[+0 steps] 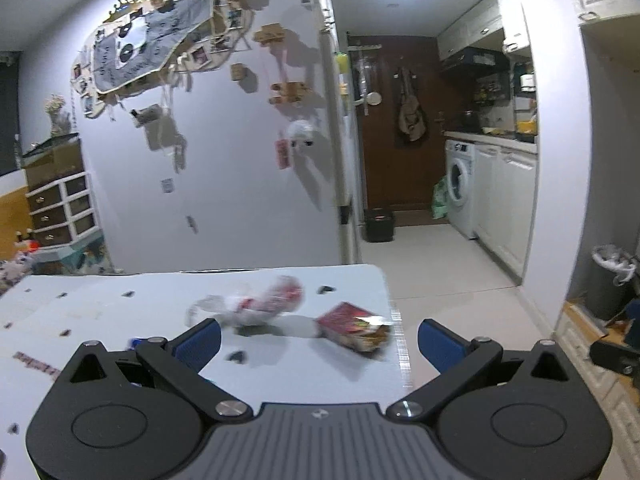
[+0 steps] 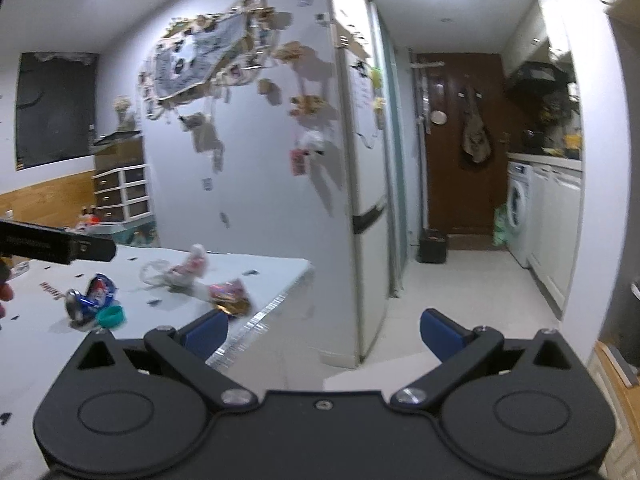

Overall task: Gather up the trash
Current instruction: 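Move both empty tools back to the counter trash, then grasp the blue Pepsi can with the left tool while the right tool grasps the teal cap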

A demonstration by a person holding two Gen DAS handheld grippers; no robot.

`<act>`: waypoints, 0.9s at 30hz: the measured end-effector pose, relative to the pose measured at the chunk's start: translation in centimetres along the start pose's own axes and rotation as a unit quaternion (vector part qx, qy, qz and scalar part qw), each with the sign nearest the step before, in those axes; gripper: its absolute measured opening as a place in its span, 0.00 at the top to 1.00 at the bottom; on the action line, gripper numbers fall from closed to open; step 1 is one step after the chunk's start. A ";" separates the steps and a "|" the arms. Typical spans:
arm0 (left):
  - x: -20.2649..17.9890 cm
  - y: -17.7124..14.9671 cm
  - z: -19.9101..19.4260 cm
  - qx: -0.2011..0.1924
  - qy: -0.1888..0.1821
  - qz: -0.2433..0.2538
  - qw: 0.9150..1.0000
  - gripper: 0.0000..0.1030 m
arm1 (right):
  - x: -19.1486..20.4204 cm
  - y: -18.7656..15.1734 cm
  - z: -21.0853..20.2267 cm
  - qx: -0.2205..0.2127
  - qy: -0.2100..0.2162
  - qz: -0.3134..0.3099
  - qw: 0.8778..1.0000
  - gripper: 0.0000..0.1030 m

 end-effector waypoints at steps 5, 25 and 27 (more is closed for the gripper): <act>4.0 0.5 1.7 0.012 0.018 0.011 1.000 0.00 | 3.5 1.4 2.3 -0.001 0.022 -0.019 1.000 0.00; 23.1 -3.5 10.0 0.062 0.007 -0.095 0.994 0.00 | 16.8 3.4 14.7 0.044 0.177 -0.065 0.981 0.00; 24.2 -4.6 10.6 0.068 -0.006 -0.121 0.990 0.00 | 18.1 3.3 16.1 0.053 0.188 -0.062 0.979 0.00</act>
Point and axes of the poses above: each gripper's, at about its wrist camera, not at the fingertips, and z roughly the way its jaws point, x to its left, y to its top, the point moved 5 cm from there along z, roughly the way its jaws point, and after that the axes turned 2 degrees about -z, right-handed, at the moved point
